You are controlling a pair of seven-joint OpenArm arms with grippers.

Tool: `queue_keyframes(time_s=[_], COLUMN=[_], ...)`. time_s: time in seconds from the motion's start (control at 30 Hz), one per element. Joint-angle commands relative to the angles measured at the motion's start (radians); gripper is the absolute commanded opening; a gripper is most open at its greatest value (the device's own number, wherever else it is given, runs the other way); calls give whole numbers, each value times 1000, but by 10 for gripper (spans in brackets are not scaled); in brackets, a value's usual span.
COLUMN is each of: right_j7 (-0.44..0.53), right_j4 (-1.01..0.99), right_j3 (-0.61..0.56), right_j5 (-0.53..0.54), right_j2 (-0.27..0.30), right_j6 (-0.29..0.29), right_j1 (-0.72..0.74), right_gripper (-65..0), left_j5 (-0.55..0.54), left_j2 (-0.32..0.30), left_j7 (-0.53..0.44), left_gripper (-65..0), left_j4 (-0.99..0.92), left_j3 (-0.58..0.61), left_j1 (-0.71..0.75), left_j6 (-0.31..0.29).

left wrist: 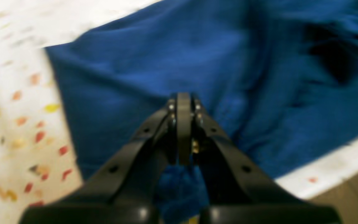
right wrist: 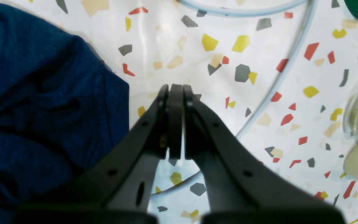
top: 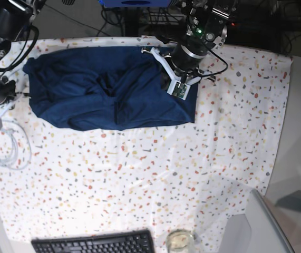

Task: Layout the t-shirt on the table in an organized manner, then fold the t-shirt properly
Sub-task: 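Press and smooth the folded end with the left gripper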

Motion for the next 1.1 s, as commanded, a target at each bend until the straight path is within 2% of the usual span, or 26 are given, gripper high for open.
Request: queue_keyframes(time_s=[0.0,0.17,0.6,0.87,1.07], right_j7=[15,15,15,15,15], right_j4=[17,19,19,19,19], right_j3=[-3,-6,2,-3,2], right_j5=[9,9,9,9,9], right_j2=[12,9,13,12,13], right_j6=[4,4,4,4,4], right_j1=[13,13,13,14,14], right_gripper=[-650,-650,-650,-650,-650], left_j5=[-8,-16,-17,-17,-17], left_j2=[10,19,19,14,10], left_j7=[-19,-14,-14,-14,-14], left_gripper=[-650,-650,-650,-650,-650], left_j4=[-2,-43,-124,-112,-23], left_j3=[-4,-3,231,430,363], left_j1=[-6,-25,-66,-143,-141], left_j6=[-7,-8,-8,-8,-8])
